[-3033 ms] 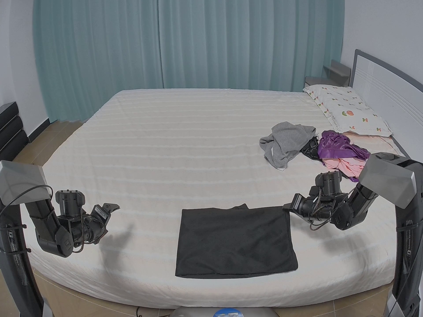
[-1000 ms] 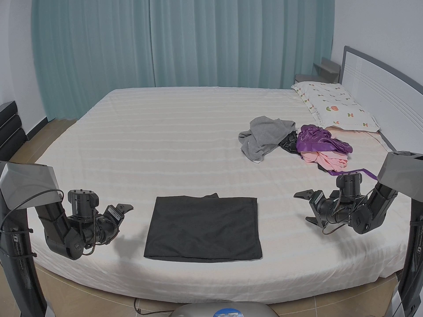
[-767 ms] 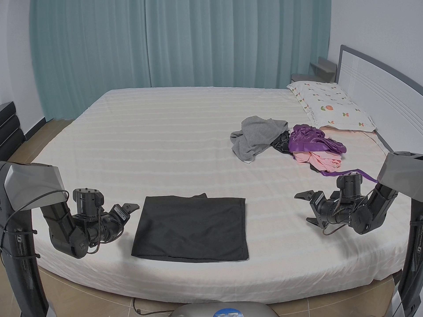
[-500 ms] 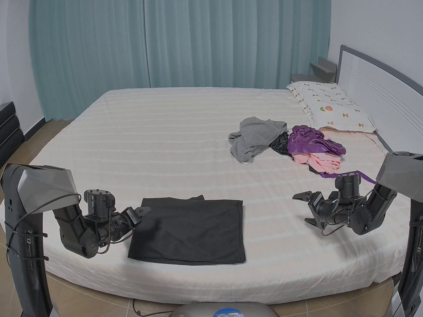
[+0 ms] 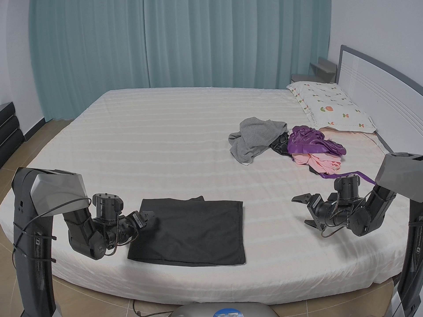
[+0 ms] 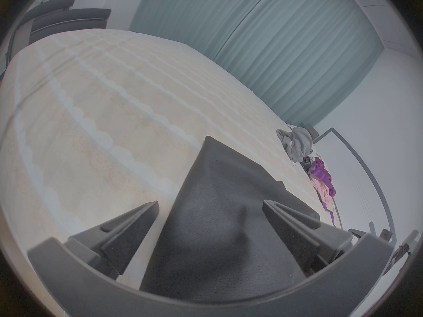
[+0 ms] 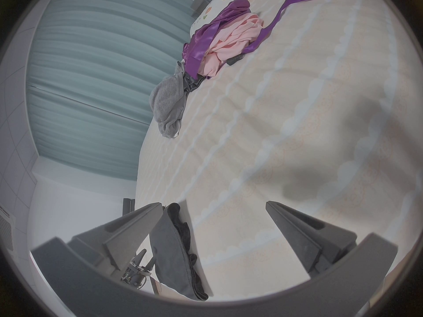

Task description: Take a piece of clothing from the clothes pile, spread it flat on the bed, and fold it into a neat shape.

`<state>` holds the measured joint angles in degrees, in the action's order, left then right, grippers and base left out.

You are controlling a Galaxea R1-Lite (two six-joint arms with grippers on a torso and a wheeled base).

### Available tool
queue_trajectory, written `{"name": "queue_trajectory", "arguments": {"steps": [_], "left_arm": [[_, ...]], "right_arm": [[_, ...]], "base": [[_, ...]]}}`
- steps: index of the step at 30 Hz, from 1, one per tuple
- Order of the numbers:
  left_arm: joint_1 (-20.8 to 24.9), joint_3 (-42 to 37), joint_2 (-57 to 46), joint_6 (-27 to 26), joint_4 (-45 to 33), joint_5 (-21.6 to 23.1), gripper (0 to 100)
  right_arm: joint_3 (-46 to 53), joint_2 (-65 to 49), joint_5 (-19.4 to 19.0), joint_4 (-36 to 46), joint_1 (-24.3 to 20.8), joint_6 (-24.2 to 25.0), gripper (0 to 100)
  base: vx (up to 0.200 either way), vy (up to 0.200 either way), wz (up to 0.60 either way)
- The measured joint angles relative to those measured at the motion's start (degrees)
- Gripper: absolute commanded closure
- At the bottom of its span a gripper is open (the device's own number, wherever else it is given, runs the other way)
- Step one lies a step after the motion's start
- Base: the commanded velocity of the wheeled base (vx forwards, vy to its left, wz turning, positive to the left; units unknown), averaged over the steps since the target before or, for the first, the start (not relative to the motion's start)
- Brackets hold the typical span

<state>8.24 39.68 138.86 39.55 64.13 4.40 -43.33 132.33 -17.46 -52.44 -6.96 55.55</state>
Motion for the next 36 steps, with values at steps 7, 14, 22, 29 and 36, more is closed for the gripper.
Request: {"name": "queue_trajectory", "arguments": {"steps": [7, 14, 22, 29, 36], "left_arm": [[0.27, 0.04, 0.52, 0.17, 0.07, -0.11, 0], [0.96, -0.11, 0.69, 0.05, 0.1, -0.11, 100], [1.05, -0.24, 0.72, 0.05, 0.1, -0.11, 100], [1.1, -0.24, 0.72, 0.06, 0.27, -0.09, 100], [1.07, -0.62, 0.69, 0.17, 0.27, -0.13, 100]], "right_arm": [[0.02, 0.04, 0.09, 0.0, -0.09, 0.0, 0], [-0.02, 0.04, 0.09, 0.0, -0.12, -0.02, 0], [-0.02, 0.04, 0.09, 0.0, -0.12, 0.0, 0], [-0.02, 0.04, 0.09, 0.0, -0.12, -0.02, 0], [0.0, 0.06, 0.09, 0.0, -0.12, -0.1, 0]], "base": [[0.0, 0.0, 0.0], [0.0, 0.0, 0.0], [0.0, 0.0, 0.0], [0.0, 0.0, 0.0], [0.0, 0.0, 0.0]]}}
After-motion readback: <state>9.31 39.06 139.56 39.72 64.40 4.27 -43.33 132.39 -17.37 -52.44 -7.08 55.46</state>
